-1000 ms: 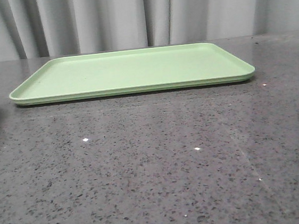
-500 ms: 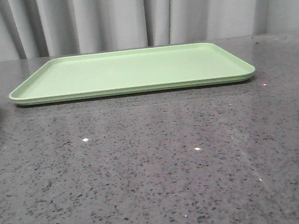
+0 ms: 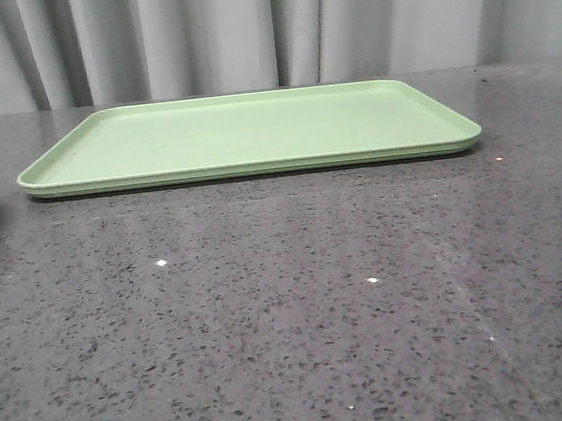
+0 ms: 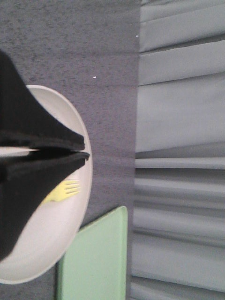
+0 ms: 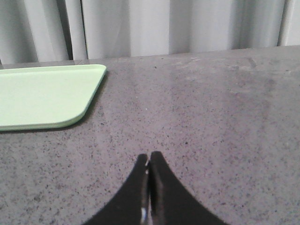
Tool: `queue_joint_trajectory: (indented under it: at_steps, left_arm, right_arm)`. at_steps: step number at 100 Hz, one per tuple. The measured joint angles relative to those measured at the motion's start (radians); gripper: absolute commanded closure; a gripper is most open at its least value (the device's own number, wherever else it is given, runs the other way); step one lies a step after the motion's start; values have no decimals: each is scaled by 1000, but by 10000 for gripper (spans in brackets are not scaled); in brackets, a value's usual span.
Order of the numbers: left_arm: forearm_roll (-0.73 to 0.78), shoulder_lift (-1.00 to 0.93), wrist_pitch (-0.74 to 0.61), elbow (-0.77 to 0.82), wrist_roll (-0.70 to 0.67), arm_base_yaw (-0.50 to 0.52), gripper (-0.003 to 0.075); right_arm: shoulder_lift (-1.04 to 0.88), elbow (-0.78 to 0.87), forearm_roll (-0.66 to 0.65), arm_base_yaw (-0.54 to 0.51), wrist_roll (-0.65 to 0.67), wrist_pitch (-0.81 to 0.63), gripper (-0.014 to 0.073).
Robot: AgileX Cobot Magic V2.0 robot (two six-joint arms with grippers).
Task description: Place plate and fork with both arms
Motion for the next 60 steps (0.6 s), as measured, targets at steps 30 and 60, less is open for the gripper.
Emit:
queue_joint_trajectory:
  at_steps: [30,60]
  left_arm:
    - [0,158,132,-233,0,0,741]
    - [0,396,286,-452,0,0,741]
  right_arm:
    - [172,-238,0,0,0,179,660]
    - [406,-464,0,0,0,333,660]
